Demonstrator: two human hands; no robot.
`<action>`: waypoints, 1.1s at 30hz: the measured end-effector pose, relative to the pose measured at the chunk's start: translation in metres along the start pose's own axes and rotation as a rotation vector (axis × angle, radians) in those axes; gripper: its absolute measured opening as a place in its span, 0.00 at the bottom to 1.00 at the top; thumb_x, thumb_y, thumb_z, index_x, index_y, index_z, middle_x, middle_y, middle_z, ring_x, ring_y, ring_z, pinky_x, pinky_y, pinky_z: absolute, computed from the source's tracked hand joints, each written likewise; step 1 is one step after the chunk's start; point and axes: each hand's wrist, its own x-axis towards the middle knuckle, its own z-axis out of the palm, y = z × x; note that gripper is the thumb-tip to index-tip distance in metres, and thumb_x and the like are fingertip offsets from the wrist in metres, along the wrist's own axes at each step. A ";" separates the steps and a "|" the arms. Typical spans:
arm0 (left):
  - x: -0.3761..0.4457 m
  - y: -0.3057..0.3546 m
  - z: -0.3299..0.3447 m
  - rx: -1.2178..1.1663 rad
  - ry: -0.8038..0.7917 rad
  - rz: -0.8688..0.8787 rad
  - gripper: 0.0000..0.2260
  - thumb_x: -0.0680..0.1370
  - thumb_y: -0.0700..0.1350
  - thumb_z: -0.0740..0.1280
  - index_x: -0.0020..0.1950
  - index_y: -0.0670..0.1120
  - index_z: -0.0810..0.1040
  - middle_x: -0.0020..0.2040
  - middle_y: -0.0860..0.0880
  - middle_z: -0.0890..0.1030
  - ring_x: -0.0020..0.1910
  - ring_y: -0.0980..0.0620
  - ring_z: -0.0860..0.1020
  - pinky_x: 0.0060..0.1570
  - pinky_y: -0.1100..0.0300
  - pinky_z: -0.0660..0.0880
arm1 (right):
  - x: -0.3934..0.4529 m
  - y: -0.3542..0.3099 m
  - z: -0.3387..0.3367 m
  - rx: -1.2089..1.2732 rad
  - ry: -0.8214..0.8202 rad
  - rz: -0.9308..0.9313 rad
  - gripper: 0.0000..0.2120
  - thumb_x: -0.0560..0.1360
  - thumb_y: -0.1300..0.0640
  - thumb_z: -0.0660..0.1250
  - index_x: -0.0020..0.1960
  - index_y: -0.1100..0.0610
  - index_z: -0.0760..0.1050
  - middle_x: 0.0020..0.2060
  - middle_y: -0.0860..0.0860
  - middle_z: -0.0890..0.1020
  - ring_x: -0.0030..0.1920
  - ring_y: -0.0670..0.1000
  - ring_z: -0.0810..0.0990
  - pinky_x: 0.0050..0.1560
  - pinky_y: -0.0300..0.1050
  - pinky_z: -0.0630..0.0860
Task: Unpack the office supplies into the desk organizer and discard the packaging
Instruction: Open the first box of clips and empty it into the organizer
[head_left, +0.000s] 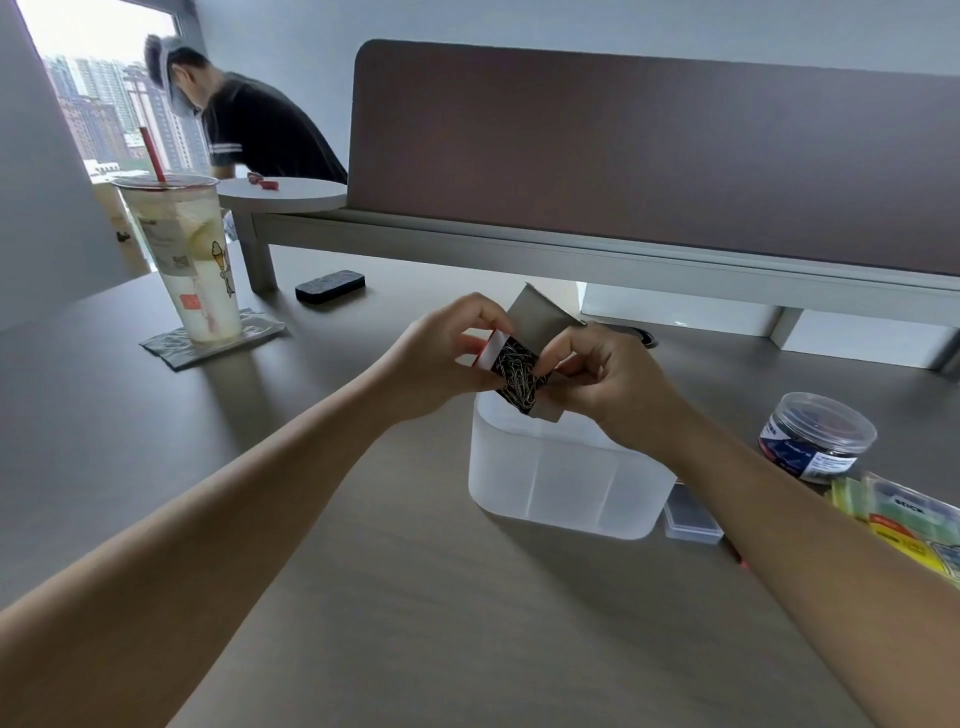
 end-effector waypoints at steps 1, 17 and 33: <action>0.000 -0.001 0.000 -0.002 -0.002 0.002 0.21 0.66 0.26 0.69 0.42 0.53 0.70 0.44 0.56 0.73 0.40 0.67 0.76 0.43 0.73 0.73 | -0.001 -0.001 0.000 -0.027 0.004 -0.004 0.16 0.68 0.71 0.68 0.34 0.49 0.74 0.39 0.54 0.76 0.35 0.47 0.79 0.42 0.41 0.77; 0.003 -0.005 0.003 -0.015 0.008 -0.007 0.21 0.67 0.26 0.68 0.41 0.53 0.70 0.44 0.56 0.74 0.41 0.54 0.77 0.41 0.64 0.77 | -0.008 -0.012 -0.011 -0.077 -0.110 0.059 0.15 0.66 0.64 0.72 0.44 0.45 0.75 0.46 0.47 0.76 0.50 0.50 0.79 0.53 0.42 0.78; -0.006 -0.005 0.006 -0.077 -0.012 -0.012 0.19 0.69 0.27 0.67 0.40 0.52 0.69 0.42 0.54 0.75 0.37 0.65 0.78 0.42 0.67 0.75 | -0.018 -0.012 -0.001 -0.180 -0.046 -0.035 0.20 0.65 0.65 0.72 0.42 0.40 0.73 0.42 0.41 0.72 0.46 0.44 0.76 0.51 0.34 0.75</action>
